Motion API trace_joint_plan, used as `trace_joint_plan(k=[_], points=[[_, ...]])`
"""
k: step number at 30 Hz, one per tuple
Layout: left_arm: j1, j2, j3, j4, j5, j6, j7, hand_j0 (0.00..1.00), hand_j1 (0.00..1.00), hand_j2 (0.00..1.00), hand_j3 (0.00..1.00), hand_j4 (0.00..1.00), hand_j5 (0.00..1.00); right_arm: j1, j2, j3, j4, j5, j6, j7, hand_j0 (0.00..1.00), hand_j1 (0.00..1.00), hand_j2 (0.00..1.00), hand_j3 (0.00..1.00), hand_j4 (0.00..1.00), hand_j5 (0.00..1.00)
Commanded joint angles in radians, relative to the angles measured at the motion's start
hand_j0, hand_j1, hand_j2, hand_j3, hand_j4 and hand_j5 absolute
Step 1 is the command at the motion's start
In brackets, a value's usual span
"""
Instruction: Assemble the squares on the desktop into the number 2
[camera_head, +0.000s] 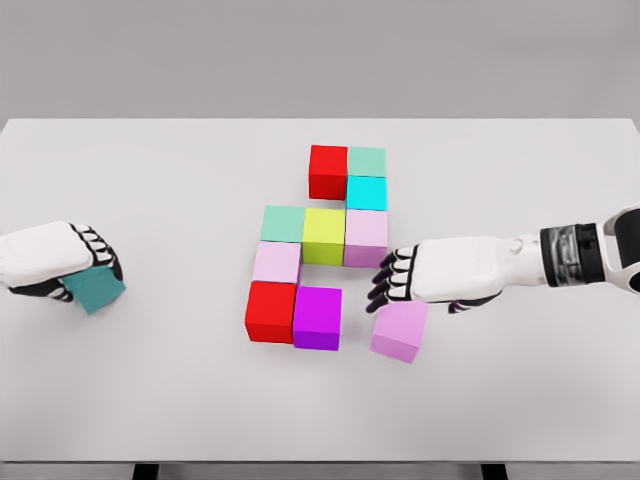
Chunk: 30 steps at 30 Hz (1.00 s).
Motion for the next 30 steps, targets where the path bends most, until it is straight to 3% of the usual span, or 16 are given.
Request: trace_joint_plan(k=[1,5,9,13,15,16,17,23,26,30], points=[[0.000,-0.013,0.001,0.000,0.006,0.001,-0.004,0.59,0.59,0.59,0.59,0.59,0.59,0.000,-0.014,-0.009,0.000,-0.008,0.002,-0.002,0.99,0.99,0.99,0.99,0.99,0.99],[-0.020,-0.026,0.001,0.005,0.006,0.001,-0.005,0.59,0.59,0.59,0.59,0.59,0.59,0.002,-0.132,-0.059,0.000,-0.080,0.002,-0.014,0.99,0.99,0.99,0.99,0.99,0.99],[-0.046,-0.052,-0.001,0.017,0.006,0.001,-0.004,0.59,0.59,0.59,0.59,0.59,0.59,0.002,-0.224,-0.047,0.000,-0.083,0.002,-0.125,0.99,0.99,0.99,0.99,0.99,0.99],[-0.058,-0.081,-0.001,0.019,-0.004,0.001,-0.007,0.59,0.59,0.59,0.59,0.59,0.59,-0.002,-0.258,0.071,0.000,-0.036,0.002,-0.125,0.97,0.97,0.97,0.97,0.97,0.97],[-0.075,-0.102,-0.002,0.022,-0.010,0.001,-0.014,0.59,0.59,0.59,0.59,0.59,0.59,-0.009,-0.283,0.108,0.000,-0.003,0.002,-0.125,0.86,0.86,0.86,0.86,0.86,0.86],[-0.083,-0.116,-0.002,0.031,-0.010,0.001,-0.016,0.59,0.59,0.59,0.59,0.59,0.59,-0.012,-0.298,0.109,0.000,0.010,0.002,-0.123,0.73,0.73,0.73,0.73,0.73,0.73],[-0.092,-0.128,-0.005,0.037,-0.011,0.001,-0.019,0.59,0.59,0.59,0.59,0.59,0.59,-0.012,-0.301,0.114,0.000,0.020,0.002,-0.123,0.67,0.67,0.67,0.67,0.67,0.67],[-0.137,-0.185,-0.008,0.091,-0.030,0.001,-0.028,0.59,0.59,0.59,0.59,0.59,0.59,-0.052,-0.293,0.178,-0.002,0.021,0.002,-0.126,0.63,0.63,0.63,0.63,0.63,0.63],[-0.161,-0.222,-0.010,0.123,-0.045,0.001,-0.030,0.59,0.59,0.59,0.59,0.59,0.59,-0.054,-0.240,0.195,-0.002,0.018,0.002,-0.128,0.61,0.61,0.61,0.61,0.61,0.61],[-0.184,-0.257,-0.011,0.163,-0.056,0.001,-0.030,0.60,0.60,0.60,0.60,0.60,0.60,-0.054,-0.227,0.202,-0.002,0.018,0.002,-0.134,0.60,0.60,0.60,0.60,0.60,0.60]])
